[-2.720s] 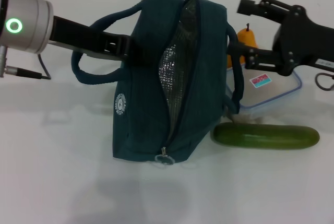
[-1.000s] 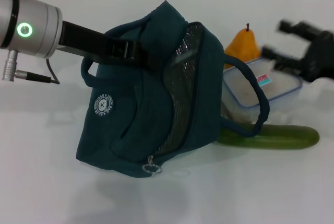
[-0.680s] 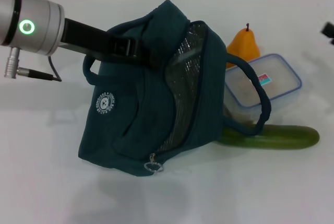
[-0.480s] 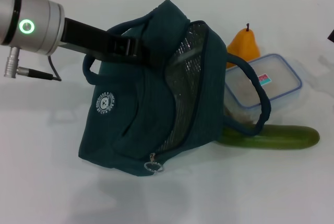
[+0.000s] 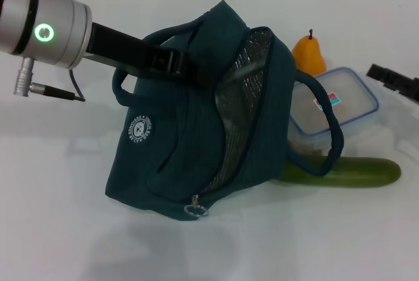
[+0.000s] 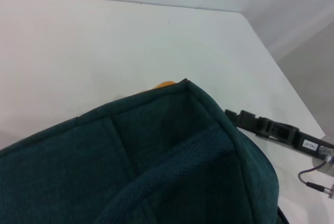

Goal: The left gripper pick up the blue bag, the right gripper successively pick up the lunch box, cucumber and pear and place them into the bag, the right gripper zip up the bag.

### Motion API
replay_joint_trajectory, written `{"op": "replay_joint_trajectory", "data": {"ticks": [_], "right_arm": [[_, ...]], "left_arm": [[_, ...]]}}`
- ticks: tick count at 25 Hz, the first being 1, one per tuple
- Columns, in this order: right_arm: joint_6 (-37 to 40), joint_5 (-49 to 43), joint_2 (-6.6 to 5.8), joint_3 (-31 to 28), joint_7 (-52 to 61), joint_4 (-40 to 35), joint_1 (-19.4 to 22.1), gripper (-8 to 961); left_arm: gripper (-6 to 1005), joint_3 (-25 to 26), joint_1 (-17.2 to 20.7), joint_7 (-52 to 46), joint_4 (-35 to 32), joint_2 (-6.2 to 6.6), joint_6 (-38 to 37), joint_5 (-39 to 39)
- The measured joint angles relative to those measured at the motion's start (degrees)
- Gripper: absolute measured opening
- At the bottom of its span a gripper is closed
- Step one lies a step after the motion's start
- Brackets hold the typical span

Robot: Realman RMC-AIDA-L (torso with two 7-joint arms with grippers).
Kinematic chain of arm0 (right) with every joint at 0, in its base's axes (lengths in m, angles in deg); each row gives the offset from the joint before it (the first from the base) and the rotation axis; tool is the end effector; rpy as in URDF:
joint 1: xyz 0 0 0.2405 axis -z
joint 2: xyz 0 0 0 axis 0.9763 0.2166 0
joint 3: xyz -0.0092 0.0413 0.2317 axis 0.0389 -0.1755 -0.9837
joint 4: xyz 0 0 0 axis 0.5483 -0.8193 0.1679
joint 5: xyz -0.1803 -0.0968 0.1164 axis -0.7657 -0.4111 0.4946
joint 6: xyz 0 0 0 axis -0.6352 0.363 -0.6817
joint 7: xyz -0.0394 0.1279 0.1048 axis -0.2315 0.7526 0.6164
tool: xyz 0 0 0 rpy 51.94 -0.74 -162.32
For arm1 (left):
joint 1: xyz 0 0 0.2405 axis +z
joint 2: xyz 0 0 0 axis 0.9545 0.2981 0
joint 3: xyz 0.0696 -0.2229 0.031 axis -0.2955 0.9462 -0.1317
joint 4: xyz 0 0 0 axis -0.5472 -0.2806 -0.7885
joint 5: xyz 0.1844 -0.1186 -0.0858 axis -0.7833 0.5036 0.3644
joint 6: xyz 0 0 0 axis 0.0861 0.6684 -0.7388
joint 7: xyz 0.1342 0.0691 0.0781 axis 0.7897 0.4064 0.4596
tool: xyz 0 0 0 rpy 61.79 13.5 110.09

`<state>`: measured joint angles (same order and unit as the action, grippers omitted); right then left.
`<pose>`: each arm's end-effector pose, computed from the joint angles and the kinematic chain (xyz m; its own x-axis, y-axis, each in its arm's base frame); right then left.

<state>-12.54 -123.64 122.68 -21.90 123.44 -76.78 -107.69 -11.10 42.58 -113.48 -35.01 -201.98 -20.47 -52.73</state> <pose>0.3154 0.3797 -0.0097 0.1803 -0.6064 -0.7744 -0.9413 -0.3348 0.0430 -0.1230 0.3574 0.0360 0.4734 0.8522 0.2229 0.8777 -0.4778 -0.0373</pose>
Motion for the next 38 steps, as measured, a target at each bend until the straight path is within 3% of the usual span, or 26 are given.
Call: {"op": "replay_joint_trajectory", "data": {"ticks": [9, 30, 38], "right_arm": [[0.28, -0.38, 1.36, 0.42, 0.1, 0.47, -1.54, 811], [-1.23, -0.65, 2.36, 2.73, 0.36, 1.06, -2.43, 811], [3.91, -0.2, 2.46, 2.45, 1.63, 1.12, -1.71, 810]], "left_arm": [[61, 0.0, -0.06, 0.32, 0.13, 0.11, 0.5, -0.05], [61, 0.09, -0.07, 0.93, 0.13, 0.1, 0.58, 0.04], [61, 0.57, -0.07, 1.44, 0.73, 0.11, 0.58, -0.01]]}}
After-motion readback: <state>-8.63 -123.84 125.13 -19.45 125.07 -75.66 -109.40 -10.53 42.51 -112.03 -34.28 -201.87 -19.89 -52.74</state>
